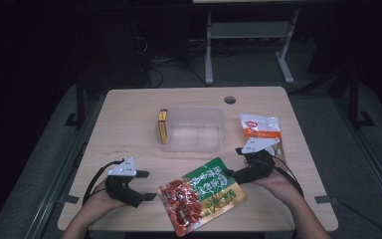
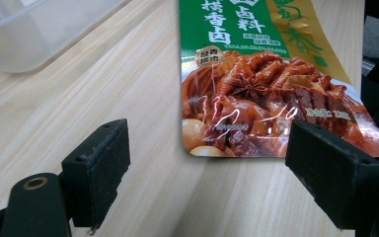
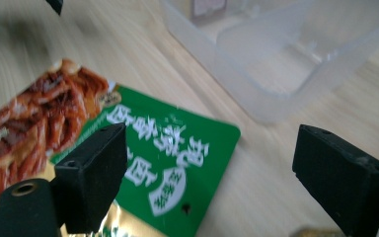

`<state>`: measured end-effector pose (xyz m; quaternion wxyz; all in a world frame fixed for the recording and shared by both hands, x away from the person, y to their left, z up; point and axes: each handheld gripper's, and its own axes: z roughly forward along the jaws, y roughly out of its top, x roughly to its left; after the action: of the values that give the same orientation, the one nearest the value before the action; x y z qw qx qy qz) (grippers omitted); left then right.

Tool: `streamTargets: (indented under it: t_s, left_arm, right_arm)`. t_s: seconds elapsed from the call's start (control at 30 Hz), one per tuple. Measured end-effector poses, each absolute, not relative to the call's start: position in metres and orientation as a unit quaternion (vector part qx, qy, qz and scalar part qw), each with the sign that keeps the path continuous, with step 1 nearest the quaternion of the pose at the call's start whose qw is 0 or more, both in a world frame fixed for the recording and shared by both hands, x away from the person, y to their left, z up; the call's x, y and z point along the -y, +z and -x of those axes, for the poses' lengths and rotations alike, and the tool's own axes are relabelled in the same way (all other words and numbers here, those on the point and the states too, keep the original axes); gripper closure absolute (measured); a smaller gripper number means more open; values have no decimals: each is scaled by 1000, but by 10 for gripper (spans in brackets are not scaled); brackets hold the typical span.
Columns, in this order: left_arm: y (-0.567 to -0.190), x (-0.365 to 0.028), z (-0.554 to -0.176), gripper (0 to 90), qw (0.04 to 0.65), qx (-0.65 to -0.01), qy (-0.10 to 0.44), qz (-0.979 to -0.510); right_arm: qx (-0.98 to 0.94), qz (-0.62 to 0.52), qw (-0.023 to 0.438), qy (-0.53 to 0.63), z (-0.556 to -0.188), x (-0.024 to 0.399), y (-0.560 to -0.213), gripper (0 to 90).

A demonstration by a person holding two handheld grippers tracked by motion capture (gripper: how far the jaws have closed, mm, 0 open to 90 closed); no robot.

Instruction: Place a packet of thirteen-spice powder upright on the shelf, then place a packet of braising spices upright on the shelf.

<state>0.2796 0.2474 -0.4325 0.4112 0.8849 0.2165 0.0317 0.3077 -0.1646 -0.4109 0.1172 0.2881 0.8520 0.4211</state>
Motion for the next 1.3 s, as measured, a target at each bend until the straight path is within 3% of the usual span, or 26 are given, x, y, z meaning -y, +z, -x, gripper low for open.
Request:
streamTargets:
  t_s: [0.33, 0.57, 0.6, 0.67, 0.7, 0.77, 0.83, 0.9, 1.07, 1.23, 1.3]
  left_arm:
    - [-429, -226, -276, 166, 413, -197, 25, -889]
    - [-424, -203, -272, 251, 419, -191, 4, -887]
    - [-424, -200, -272, 290, 421, -188, -3, -887]
    - [-424, -190, -268, 450, 420, -175, -15, -890]
    - [-425, -185, -266, 450, 417, -171, -21, -892]
    - [-429, -172, -261, 590, 403, -153, -30, -902]
    - [-433, -164, -258, 626, 395, -149, -30, -906]
    - [-434, -161, -257, 620, 387, -149, -21, -910]
    - [-440, -160, -268, 380, 377, -179, 8, -909]
    - [-452, -158, -279, 251, 355, -195, 34, -914]
    - [-453, -157, -280, 239, 354, -198, 40, -913]
  right_arm:
    - [-849, -307, 118, 414, -285, 183, -428, 136]
    - [-843, -323, 117, 414, -273, 196, -431, 136]
    - [-844, -321, 116, 414, -273, 197, -431, 136]
    - [-842, -325, 119, 415, -273, 197, -430, 136]
    - [-842, -321, 119, 418, -273, 197, -430, 137]
    - [-843, -317, 121, 417, -273, 196, -431, 137]
    - [-846, -317, 117, 412, -273, 194, -432, 137]
    - [-848, -315, 118, 409, -274, 193, -433, 137]
    - [-852, -310, 118, 406, -275, 191, -434, 137]
    - [-851, -312, 117, 407, -275, 192, -434, 137]
    - [-851, -313, 117, 406, -275, 192, -434, 137]
